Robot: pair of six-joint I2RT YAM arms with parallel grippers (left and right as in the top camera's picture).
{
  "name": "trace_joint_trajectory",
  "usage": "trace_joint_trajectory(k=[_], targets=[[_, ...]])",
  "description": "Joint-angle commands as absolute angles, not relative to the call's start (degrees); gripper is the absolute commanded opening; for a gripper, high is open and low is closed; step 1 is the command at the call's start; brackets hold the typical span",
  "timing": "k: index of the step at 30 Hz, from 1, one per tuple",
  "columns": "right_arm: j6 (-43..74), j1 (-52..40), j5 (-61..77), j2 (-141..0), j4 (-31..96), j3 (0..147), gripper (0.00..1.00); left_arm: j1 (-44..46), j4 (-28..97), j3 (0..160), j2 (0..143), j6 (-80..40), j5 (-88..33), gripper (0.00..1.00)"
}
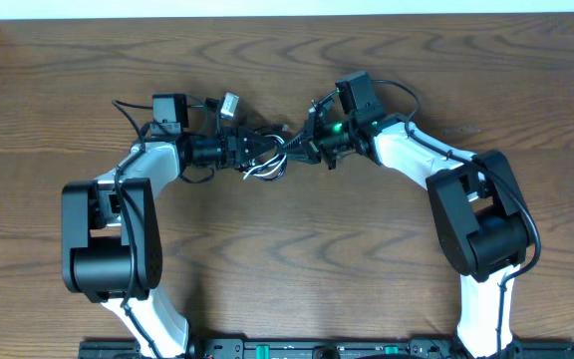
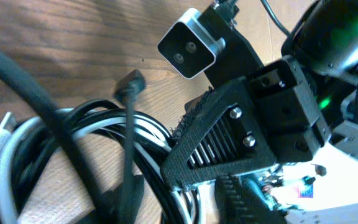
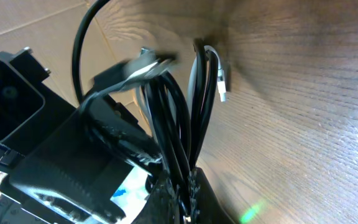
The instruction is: Untangle cables
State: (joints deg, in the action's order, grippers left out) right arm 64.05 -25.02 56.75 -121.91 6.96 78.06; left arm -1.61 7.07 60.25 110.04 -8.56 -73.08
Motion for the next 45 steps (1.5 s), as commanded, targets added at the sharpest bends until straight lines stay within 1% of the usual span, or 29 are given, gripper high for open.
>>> trace_joint_trajectory(k=[1,3,8,11,15,18,22,27,30,32,35,37,43,45], targets=[[63.8,-24.8,60.0,-121.8,6.6,79.8,0.01,-1.6,7.2,60.2,108.7,-7.6,-72.8,0.56],[61.5,-24.8,60.2,-121.8,6.7,79.8,0.01,-1.9,7.2,60.2,108.4,-7.6,-72.8,0.64],[56.3,-24.8,60.2,-121.8,9.5,79.8,0.01,-3.0,7.4,60.2,107.7,-7.5,-72.8,0.73],[53.6,-24.8,60.9,-121.8,10.5,79.8,0.01,-3.9,7.8,60.2,107.7,-7.6,-71.7,0.75],[50.4,-24.7,62.0,-121.8,11.9,79.8,0.01,-5.7,9.4,60.2,107.7,-11.6,-63.8,0.77],[49.1,-24.7,61.6,-121.8,13.3,79.8,0.01,-6.8,10.1,60.2,107.7,-13.0,-61.0,0.78],[48.3,-24.7,61.7,-121.8,14.8,79.8,0.01,-7.8,10.2,60.2,107.7,-13.2,-60.6,0.79],[47.4,-24.7,62.3,-121.8,15.9,79.8,0.01,-7.6,10.2,60.2,107.7,-13.2,-60.6,0.76],[47.4,-24.7,61.8,-121.8,15.9,79.8,0.01,-7.6,10.2,60.2,107.7,-13.2,-60.6,0.60],[47.5,-24.8,61.9,-121.8,15.9,79.8,0.01,-7.6,10.2,60.2,107.7,-13.2,-60.6,0.56],[47.5,-24.8,61.9,-121.8,16.0,79.8,0.01,-7.4,10.2,60.2,107.7,-13.2,-60.5,0.56],[47.5,-24.8,61.9,-121.8,16.1,79.8,0.01,-7.2,10.2,60.2,107.7,-13.2,-60.0,0.48],[47.5,-24.8,61.9,-121.8,16.1,79.8,0.01,-5.6,10.6,60.2,107.7,-13.2,-54.4,0.49],[47.5,-24.8,61.9,-121.8,16.1,79.8,0.01,-4.7,10.6,60.2,107.7,-13.2,-53.3,0.47]])
